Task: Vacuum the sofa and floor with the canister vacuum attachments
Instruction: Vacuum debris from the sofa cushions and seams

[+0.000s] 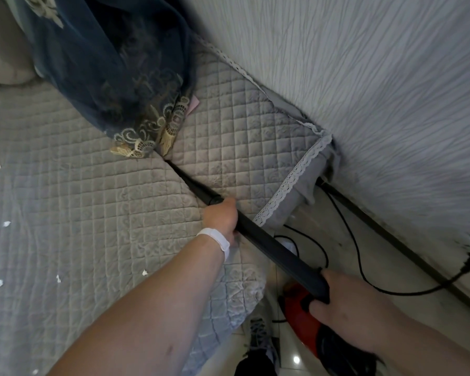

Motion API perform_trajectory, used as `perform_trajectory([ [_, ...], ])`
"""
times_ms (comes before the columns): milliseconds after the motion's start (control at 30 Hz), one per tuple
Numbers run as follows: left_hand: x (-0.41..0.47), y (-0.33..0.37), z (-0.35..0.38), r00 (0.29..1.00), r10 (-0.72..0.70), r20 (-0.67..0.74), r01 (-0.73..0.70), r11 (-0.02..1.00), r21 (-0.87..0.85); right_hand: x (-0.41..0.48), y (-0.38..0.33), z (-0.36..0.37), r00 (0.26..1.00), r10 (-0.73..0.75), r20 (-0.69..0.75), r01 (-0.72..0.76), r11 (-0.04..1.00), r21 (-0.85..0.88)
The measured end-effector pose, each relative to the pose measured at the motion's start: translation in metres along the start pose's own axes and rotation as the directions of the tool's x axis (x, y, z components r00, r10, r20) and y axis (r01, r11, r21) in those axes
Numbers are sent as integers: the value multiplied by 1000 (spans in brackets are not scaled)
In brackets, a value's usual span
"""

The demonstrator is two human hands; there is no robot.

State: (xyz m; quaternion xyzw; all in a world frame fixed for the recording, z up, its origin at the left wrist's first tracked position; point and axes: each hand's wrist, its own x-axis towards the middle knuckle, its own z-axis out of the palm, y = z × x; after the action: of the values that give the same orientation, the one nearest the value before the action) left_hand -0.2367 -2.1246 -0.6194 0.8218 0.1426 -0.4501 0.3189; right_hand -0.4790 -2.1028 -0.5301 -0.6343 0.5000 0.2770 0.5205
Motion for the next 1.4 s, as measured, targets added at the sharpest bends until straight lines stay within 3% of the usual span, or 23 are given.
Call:
perform_trajectory([
  [733, -37, -24, 15, 997, 71, -14, -71, 997, -9, -28, 36, -3, 999, -21, -35, 21, 1000, 2],
  [1133, -148, -89, 33, 992, 104, 67, -93, 984, -150, -117, 115, -1, 996, 9, -86, -14, 998, -56],
  [1400, -239, -125, -4, 986, 166, 10, -154, 934, -323, -206, 126, -6, 992, -107, -67, 87, 964, -252],
])
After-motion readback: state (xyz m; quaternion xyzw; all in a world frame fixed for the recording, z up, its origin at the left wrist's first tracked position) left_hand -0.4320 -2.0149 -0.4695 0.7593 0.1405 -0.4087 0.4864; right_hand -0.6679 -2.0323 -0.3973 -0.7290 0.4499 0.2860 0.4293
